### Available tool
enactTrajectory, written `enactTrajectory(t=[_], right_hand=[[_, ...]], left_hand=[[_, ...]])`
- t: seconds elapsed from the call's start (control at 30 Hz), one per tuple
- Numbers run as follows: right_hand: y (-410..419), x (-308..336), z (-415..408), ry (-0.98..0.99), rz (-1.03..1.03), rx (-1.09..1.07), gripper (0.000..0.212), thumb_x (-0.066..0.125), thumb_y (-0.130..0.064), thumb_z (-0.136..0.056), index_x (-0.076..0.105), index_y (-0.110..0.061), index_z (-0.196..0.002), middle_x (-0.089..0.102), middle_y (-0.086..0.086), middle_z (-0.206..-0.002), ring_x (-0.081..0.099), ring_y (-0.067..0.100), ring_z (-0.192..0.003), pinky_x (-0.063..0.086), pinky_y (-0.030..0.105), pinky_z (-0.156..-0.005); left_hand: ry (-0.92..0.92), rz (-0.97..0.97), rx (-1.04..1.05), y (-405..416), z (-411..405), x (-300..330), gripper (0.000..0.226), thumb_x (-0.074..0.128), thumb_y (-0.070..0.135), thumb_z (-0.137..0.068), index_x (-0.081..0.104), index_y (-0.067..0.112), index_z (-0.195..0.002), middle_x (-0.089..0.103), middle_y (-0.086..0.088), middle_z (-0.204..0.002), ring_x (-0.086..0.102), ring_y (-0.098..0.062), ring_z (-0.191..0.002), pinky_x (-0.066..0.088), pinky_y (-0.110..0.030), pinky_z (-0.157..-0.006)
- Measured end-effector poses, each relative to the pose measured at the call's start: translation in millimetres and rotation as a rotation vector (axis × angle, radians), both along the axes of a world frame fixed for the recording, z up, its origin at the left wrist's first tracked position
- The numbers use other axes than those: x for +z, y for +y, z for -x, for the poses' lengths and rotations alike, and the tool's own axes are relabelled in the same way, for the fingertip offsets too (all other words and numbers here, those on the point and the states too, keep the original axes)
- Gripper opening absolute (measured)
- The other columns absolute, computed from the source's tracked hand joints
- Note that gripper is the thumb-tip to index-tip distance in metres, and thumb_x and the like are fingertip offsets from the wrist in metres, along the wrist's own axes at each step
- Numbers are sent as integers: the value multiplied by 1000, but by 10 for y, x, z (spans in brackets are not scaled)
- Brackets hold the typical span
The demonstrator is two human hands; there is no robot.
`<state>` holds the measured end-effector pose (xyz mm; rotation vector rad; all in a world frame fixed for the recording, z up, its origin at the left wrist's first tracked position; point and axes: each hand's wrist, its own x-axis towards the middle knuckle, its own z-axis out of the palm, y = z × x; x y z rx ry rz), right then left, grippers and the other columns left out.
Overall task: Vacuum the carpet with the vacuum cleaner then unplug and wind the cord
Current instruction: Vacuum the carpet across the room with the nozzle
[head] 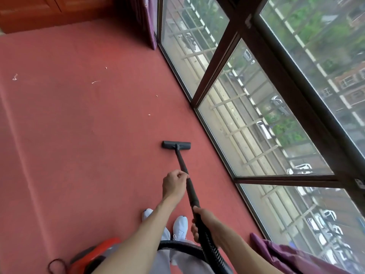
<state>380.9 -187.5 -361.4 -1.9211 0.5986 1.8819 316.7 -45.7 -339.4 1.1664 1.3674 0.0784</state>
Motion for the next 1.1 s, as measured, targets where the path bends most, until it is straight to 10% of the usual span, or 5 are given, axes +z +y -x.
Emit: enactTrajectory(t=[1.1], right_hand=[[2385,-571,-1943,34,-113,159,44,42,-51,-97,39,-10,-84,41,6,-49,39,16,-33,40,20,-40]], left_hand=[[83,-33,529,784,-1460,4,21,51,9,-84,70,10,-74,53,-1,-49,46,-21,-42,39,-26,-51]])
